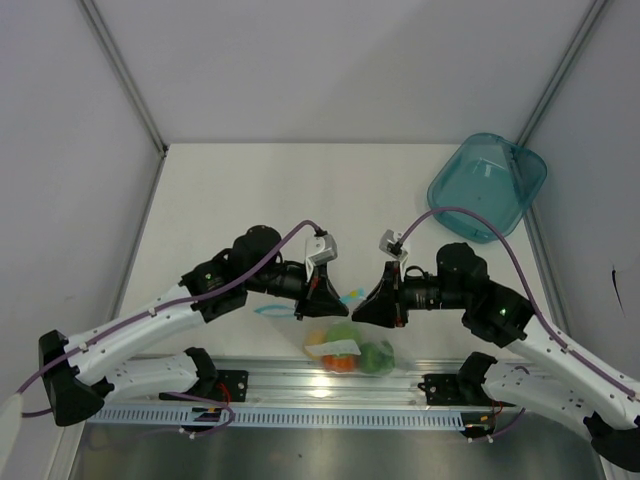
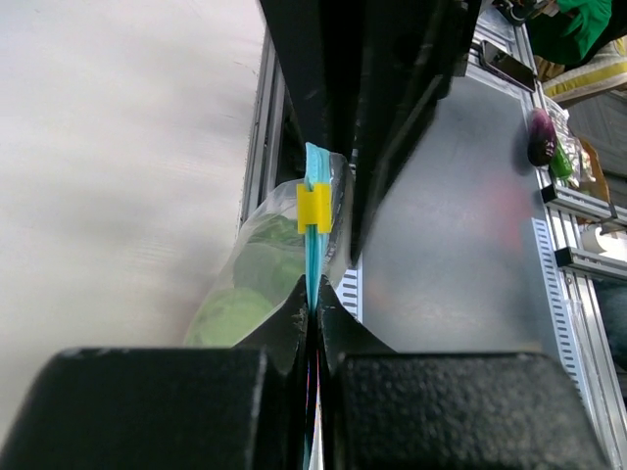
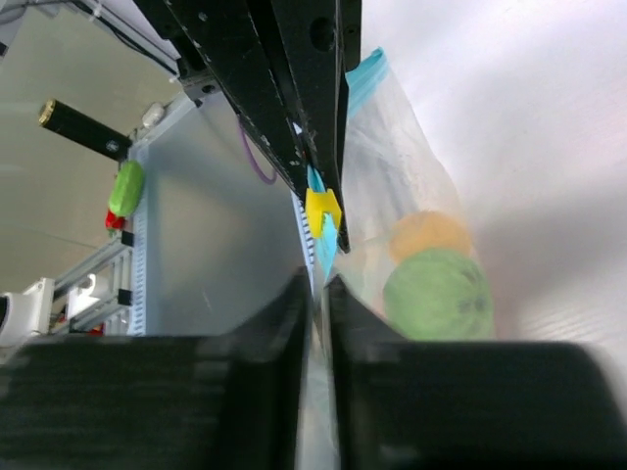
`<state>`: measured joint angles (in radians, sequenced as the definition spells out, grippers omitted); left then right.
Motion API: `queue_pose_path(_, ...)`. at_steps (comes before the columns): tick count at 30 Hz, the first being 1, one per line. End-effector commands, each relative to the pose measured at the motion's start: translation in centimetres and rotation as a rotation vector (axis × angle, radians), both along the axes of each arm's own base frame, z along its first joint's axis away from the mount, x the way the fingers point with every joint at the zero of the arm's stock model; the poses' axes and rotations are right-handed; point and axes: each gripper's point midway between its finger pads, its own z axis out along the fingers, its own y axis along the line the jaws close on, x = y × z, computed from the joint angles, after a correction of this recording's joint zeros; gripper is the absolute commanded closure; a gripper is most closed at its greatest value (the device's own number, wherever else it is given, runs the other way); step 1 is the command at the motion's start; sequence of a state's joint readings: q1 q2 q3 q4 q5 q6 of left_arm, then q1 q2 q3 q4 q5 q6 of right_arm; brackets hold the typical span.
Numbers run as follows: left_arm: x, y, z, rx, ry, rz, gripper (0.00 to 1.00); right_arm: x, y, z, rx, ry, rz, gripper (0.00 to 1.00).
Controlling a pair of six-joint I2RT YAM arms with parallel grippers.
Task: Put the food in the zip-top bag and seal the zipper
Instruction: Zip the zipper food storage bag at the center of the board.
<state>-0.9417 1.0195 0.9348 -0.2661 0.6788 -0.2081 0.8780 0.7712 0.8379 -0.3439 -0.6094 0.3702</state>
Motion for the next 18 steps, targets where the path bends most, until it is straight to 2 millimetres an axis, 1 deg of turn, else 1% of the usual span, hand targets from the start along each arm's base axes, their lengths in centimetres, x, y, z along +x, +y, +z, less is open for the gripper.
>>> queue_pose_path(1,0.1,-0.2,1.4,-0.033,-0.021,-0.02,1.0,-0.1,0.1,2.4,0.072,-0.084,0.032,0.76)
queue_pose_path(3,-0.1,-0.3,1.4,-0.034,-0.016,-0.028,0.99,0.0,-0.1,3.0,0.087,-0.094,0.031,0.74)
queue_pose_path(5,-0.1,-0.2,1.3,-0.038,-0.013,-0.028,1.0,0.5,-0.1,3.0,0.083,-0.085,0.025,0.75)
queue_pose_path(6,-0.2,-0.2,1.3,-0.039,-0.013,-0.031,0.99,1.0,-0.2,3.1,0.08,-0.081,0.009,0.75)
queue_pose_path(7,-0.2,-0.2,1.4,-0.043,-0.015,-0.029,1.0,1.2,-0.2,3.1,0.08,-0.069,0.005,0.78)
queue_pose_path(9,-0.2,-0.2,1.3,-0.04,-0.014,-0.028,1.0,1.6,-0.1,2.9,0.08,-0.048,0.008,0.94)
queue_pose_path(10,-0.2,-0.1,1.4,-0.044,-0.017,-0.028,0.99,1.6,0.0,3.0,0.087,-0.041,0.008,1.0)
queue_pose_path(12,-0.4,-0.1,1.3,-0.042,-0.017,-0.036,0.99,1.7,0.1,2.9,0.09,-0.037,0.003,1.0)
queue_pose_path(16,-0.3,-0.1,1.5,-0.045,-0.021,-0.034,0.99,1.5,0.2,3.5,0.123,-0.035,0.021,1.0)
queue_pose_path(17,-0.1,-0.1,2.0,-0.052,-0.014,-0.021,0.87,1.4,0.2,3.5,0.123,-0.027,0.024,1.0)
queue_pose_path(18,0.0,-0.1,2.3,-0.058,0.002,-0.008,0.77,1.3,0.1,3.5,0.124,-0.029,0.024,1.0)
